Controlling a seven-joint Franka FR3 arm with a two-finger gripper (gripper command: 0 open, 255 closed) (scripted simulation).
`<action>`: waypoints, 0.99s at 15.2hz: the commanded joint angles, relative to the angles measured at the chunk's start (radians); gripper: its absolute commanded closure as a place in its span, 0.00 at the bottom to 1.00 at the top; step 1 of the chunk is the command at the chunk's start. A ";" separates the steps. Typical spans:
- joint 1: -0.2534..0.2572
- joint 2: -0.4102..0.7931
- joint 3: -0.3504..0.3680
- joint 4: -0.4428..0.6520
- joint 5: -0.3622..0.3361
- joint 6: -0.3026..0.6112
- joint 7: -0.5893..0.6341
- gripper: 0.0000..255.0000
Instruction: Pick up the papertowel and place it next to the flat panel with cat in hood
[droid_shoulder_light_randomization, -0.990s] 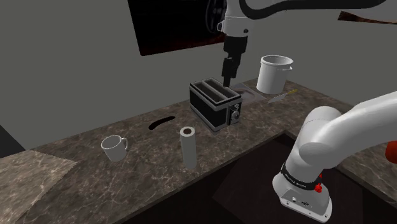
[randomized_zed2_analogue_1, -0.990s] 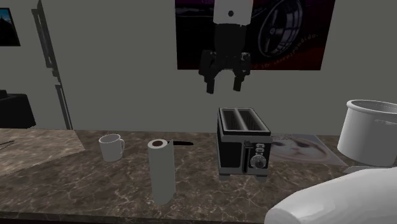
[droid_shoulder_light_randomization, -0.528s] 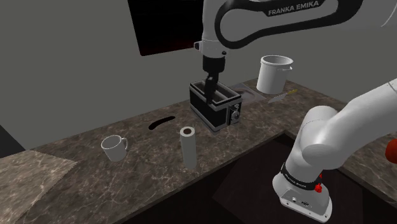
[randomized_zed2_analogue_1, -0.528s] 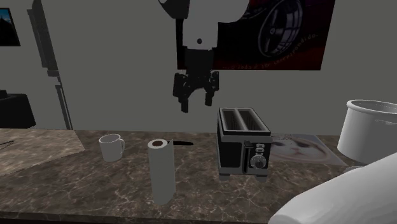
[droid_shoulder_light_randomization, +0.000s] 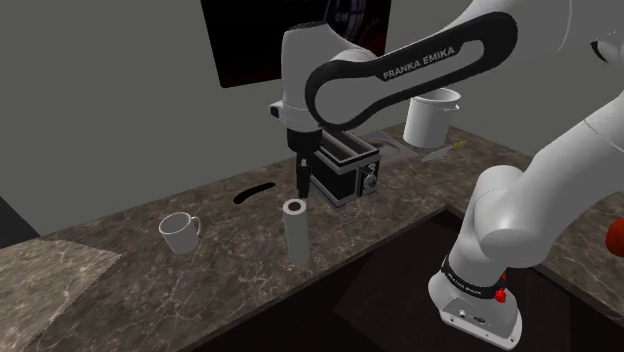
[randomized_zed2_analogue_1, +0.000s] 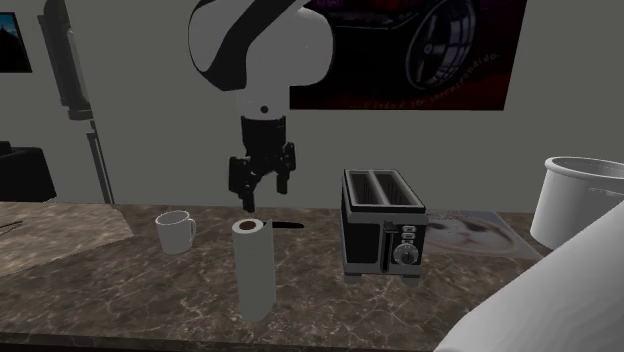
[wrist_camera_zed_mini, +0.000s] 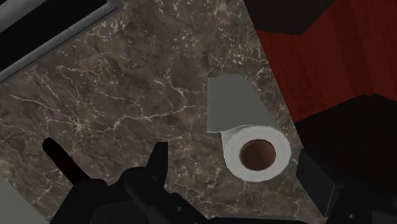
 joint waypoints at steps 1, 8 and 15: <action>0.019 0.052 0.028 0.007 -0.007 0.051 -0.008 0.00; 0.039 0.144 0.067 -0.019 -0.029 0.174 -0.014 0.00; 0.037 0.172 0.071 -0.044 -0.035 0.226 -0.009 0.00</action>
